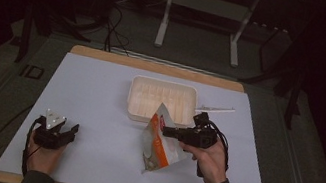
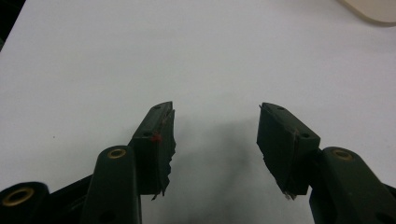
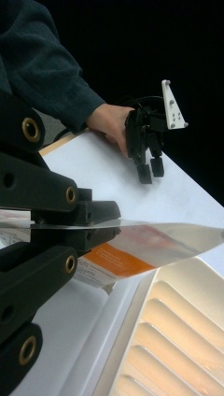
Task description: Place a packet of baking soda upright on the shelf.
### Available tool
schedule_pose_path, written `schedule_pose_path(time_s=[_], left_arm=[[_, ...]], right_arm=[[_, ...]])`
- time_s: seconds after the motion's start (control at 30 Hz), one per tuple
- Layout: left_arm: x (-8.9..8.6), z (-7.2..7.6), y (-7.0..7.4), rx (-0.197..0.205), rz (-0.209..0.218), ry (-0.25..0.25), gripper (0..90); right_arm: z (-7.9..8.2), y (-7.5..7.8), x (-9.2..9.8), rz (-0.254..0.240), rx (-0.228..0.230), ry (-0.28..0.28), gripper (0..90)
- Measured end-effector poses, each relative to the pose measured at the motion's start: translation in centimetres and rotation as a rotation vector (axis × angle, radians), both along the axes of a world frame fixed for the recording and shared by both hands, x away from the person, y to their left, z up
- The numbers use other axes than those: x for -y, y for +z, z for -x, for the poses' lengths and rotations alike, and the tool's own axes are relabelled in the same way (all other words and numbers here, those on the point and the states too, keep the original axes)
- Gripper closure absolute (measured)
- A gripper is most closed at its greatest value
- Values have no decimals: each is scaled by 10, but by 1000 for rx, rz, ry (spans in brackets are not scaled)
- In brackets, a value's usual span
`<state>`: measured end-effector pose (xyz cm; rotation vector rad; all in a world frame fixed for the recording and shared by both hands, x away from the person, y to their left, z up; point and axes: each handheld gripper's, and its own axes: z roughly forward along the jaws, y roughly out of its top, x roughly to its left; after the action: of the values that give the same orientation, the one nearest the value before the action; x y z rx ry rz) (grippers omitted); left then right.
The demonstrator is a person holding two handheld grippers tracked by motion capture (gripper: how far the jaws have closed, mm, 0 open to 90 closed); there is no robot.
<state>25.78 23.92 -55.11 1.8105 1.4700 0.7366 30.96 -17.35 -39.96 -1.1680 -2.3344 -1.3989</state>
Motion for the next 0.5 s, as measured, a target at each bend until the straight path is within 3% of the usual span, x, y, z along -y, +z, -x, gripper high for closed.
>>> schedule_pose_path(time_s=[0.5], left_arm=[[0,0,0,-4,-4,0,454]], right_arm=[[-6,14,12,-28,32,-60,900]])
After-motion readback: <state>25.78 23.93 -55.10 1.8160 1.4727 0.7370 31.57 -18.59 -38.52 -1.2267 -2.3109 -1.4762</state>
